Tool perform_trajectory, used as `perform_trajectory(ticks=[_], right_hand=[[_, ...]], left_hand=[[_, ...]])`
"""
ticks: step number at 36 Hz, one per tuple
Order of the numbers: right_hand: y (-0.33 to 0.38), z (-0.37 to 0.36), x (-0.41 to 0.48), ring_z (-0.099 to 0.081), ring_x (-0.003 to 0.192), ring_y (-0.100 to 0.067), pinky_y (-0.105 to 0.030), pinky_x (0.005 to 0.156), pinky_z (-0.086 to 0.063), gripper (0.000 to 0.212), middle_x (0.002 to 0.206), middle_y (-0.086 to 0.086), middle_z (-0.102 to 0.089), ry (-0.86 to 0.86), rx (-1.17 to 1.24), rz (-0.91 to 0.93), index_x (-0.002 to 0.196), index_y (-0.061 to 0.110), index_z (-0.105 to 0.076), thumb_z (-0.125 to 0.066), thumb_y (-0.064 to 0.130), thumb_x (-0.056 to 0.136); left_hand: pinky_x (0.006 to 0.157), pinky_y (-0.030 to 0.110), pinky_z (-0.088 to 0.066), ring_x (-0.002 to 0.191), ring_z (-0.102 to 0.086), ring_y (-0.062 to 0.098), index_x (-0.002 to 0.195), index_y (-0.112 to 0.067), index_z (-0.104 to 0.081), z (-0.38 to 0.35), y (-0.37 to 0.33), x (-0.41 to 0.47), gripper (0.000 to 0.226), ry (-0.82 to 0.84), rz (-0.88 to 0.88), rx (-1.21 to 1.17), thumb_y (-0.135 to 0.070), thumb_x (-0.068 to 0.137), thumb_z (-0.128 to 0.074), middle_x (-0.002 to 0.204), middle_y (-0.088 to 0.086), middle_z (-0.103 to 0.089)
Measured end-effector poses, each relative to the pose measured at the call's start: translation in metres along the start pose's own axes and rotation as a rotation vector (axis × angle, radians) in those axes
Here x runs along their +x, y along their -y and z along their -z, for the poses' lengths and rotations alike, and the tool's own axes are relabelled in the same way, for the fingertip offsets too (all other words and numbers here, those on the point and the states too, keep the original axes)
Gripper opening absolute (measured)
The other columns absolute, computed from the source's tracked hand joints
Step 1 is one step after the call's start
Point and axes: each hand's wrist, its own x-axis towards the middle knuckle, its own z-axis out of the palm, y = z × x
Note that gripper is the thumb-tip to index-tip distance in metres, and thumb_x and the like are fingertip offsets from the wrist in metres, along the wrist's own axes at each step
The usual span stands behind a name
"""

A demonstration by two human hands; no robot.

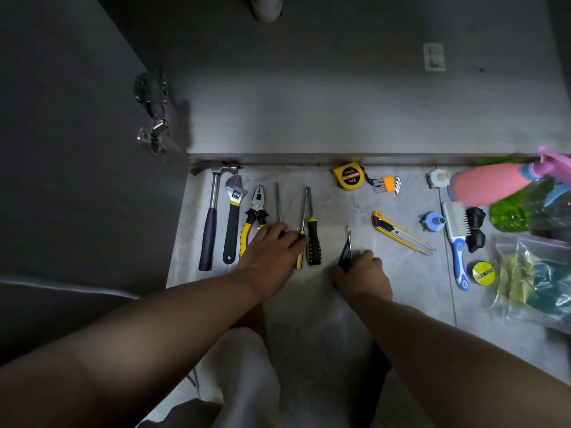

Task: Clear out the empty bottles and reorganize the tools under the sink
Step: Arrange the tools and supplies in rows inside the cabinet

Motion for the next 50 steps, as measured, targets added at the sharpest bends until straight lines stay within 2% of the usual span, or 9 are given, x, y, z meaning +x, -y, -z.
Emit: perform_trajectory(ticks=[4,11,15,23,32,35,39,44,50], right_hand=[[-0.007,-0.002,0.004,-0.063,0.108,-0.031,-0.034,0.079,-0.046,0.044,0.118,-0.009,-0.065,0.079,0.063,-0.024,0.127,0.017,-0.055,-0.066,0.038,0.090],[0.001,0.008,0.013,-0.060,0.113,-0.032,-0.039,0.090,-0.050,0.042,0.123,-0.010,-0.061,0.068,0.039,0.000,0.128,0.018,-0.055,-0.064,0.034,0.090],[0.009,0.013,0.019,-0.060,0.111,-0.030,-0.032,0.081,-0.044,0.044,0.123,-0.007,-0.058,0.058,-0.011,0.093,0.129,0.021,-0.056,-0.065,0.036,0.089],[0.029,0.023,0.037,-0.061,0.105,-0.028,-0.036,0.082,-0.051,0.044,0.117,-0.009,-0.061,0.087,-0.040,0.110,0.128,0.017,-0.056,-0.067,0.034,0.089],[0.011,0.032,0.040,-0.061,0.106,-0.034,-0.032,0.075,-0.041,0.029,0.111,-0.013,-0.064,0.001,-0.049,-0.003,0.106,0.014,-0.053,-0.065,0.033,0.088],[0.011,0.033,0.035,-0.061,0.095,-0.034,-0.033,0.073,-0.040,0.021,0.105,-0.012,-0.063,-0.093,-0.001,0.106,0.101,0.014,-0.051,-0.058,0.031,0.093],[0.028,0.029,0.028,-0.061,0.088,-0.027,-0.034,0.069,-0.046,0.019,0.095,-0.006,-0.062,-0.031,0.024,0.224,0.100,0.016,-0.055,-0.058,0.034,0.094],[0.040,0.017,0.032,-0.063,0.096,-0.025,-0.034,0.079,-0.052,0.026,0.109,-0.009,-0.067,0.040,0.002,0.131,0.117,0.014,-0.060,-0.061,0.029,0.096],[0.035,0.013,0.030,-0.062,0.108,-0.031,-0.045,0.091,-0.054,0.030,0.118,-0.013,-0.063,0.042,-0.027,0.121,0.121,0.012,-0.055,-0.060,0.025,0.095]], left_hand=[[0.111,0.041,-0.026,0.140,-0.030,0.028,0.157,-0.023,-0.029,0.000,-0.001,0.001,0.071,0.000,0.000,-0.001,-0.029,0.093,-0.059,0.152,-0.002,-0.042],[0.110,0.040,-0.027,0.138,-0.031,0.026,0.156,-0.023,-0.032,0.000,-0.002,0.003,0.072,-0.009,0.013,-0.004,-0.030,0.091,-0.062,0.149,-0.003,-0.044],[0.110,0.040,-0.027,0.137,-0.032,0.026,0.156,-0.025,-0.031,0.001,-0.003,0.003,0.071,-0.014,0.022,-0.011,-0.033,0.091,-0.059,0.148,-0.004,-0.044],[0.109,0.041,-0.034,0.135,-0.037,0.028,0.152,-0.025,-0.038,0.005,-0.004,0.004,0.073,-0.078,0.001,-0.019,-0.033,0.086,-0.067,0.145,0.005,-0.040],[0.118,0.041,-0.018,0.152,-0.016,0.026,0.161,-0.029,-0.014,-0.003,-0.010,0.013,0.081,-0.013,-0.068,0.022,-0.033,0.095,-0.060,0.165,0.005,-0.022],[0.117,0.041,-0.019,0.151,-0.018,0.026,0.161,-0.030,-0.013,-0.003,-0.013,0.015,0.081,-0.010,-0.055,0.019,-0.028,0.095,-0.059,0.165,0.004,-0.022],[0.114,0.042,-0.025,0.148,-0.024,0.027,0.161,-0.031,-0.013,-0.004,-0.015,0.016,0.082,-0.031,-0.054,0.018,-0.024,0.094,-0.059,0.163,0.005,-0.024],[0.117,0.040,-0.026,0.148,-0.025,0.024,0.161,-0.028,-0.011,-0.008,-0.011,0.012,0.092,-0.037,-0.060,-0.029,-0.021,0.089,-0.068,0.164,0.004,-0.023],[0.118,0.039,-0.026,0.148,-0.027,0.025,0.160,-0.024,-0.019,-0.009,-0.010,0.016,0.083,-0.007,-0.037,-0.095,-0.016,0.091,-0.064,0.164,0.004,-0.025]])
